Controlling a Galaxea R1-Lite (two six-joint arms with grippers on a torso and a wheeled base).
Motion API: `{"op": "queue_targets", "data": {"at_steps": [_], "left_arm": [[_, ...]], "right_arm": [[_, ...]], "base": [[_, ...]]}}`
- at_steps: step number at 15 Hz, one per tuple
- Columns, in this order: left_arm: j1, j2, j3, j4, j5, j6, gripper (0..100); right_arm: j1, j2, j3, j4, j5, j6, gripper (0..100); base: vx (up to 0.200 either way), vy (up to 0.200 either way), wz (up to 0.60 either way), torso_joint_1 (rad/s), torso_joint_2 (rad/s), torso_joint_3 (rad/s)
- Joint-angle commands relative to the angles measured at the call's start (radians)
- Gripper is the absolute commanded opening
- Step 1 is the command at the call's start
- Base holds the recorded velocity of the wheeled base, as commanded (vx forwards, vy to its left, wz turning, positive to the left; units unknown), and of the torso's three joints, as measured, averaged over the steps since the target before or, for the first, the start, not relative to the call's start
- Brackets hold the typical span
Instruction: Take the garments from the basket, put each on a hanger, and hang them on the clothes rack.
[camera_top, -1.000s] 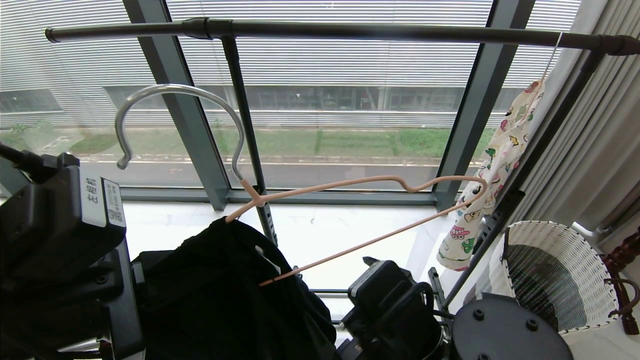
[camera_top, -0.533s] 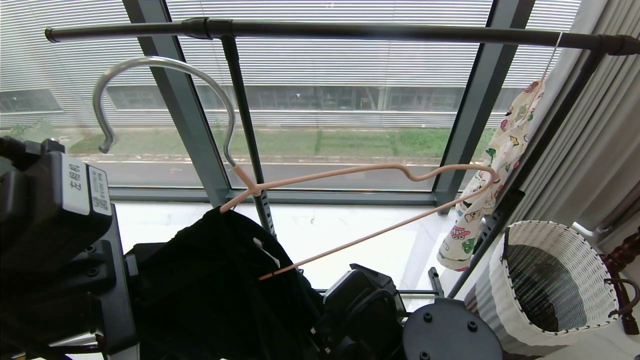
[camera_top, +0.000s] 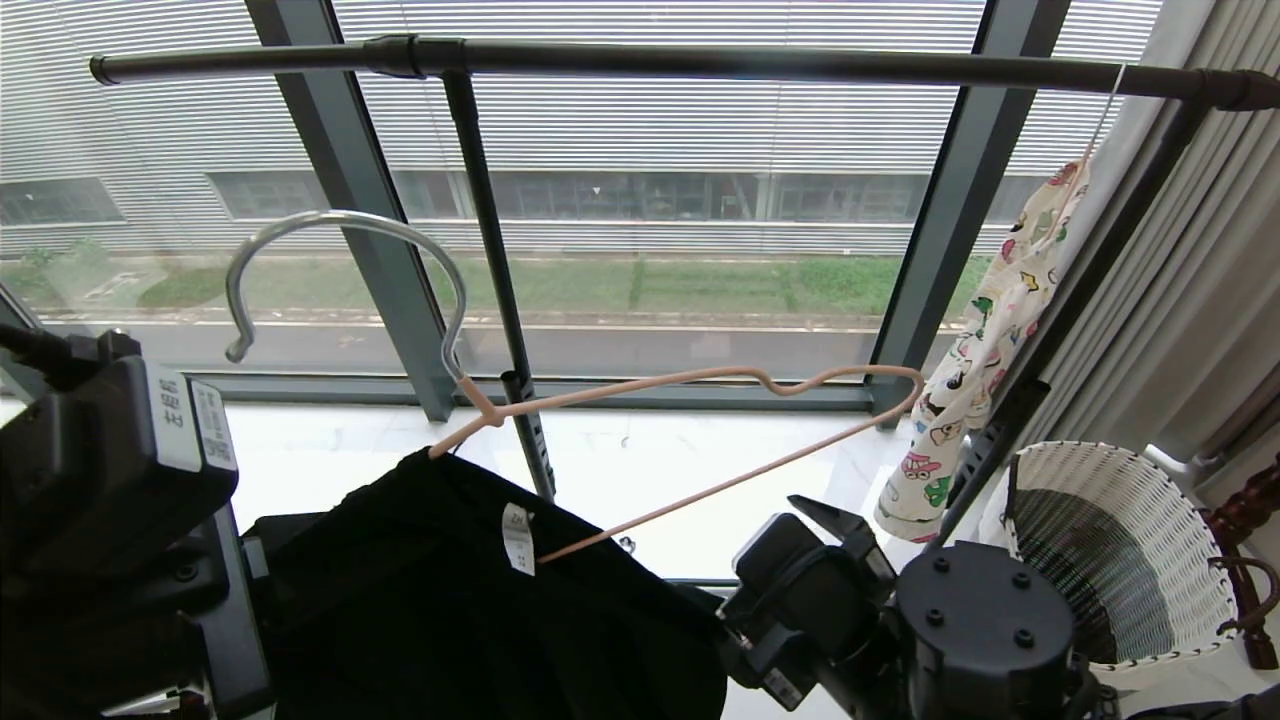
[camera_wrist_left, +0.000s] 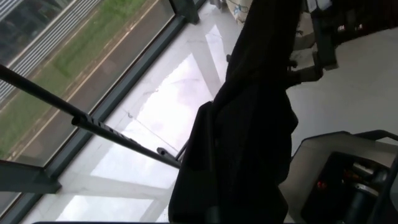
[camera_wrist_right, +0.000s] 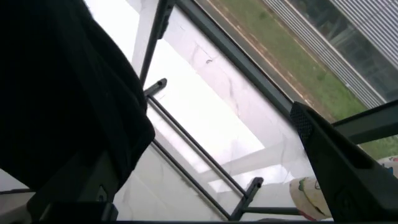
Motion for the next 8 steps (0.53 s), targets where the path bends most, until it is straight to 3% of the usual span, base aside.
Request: {"op": "queue_targets", "data": {"at_steps": [1,6,8], "left_arm": [[0.015,-0.04,0.044,-0.002,0.003,0.0,0],[0.02,-0.08,0.102,0.0,0.011,0.003,0],[0.03,-0.075,0.113,0.001,0.06,0.003,0]], "right_arm": [[-0.034,-0.121,0.073,-0.001,0.002,-0.001,100],[-0.09,-0.257,0.136,-0.001,0.003,-0.03,100],[-0.12,-0.288,0.137,-0.001,0.013,-0.053,100]], "base": [[0.0,0.0,0.0,0.0,0.0,0.0],[0.0,0.0,0.0,0.0,0.0,0.0],[0.0,0.0,0.0,0.0,0.0,0.0]]}}
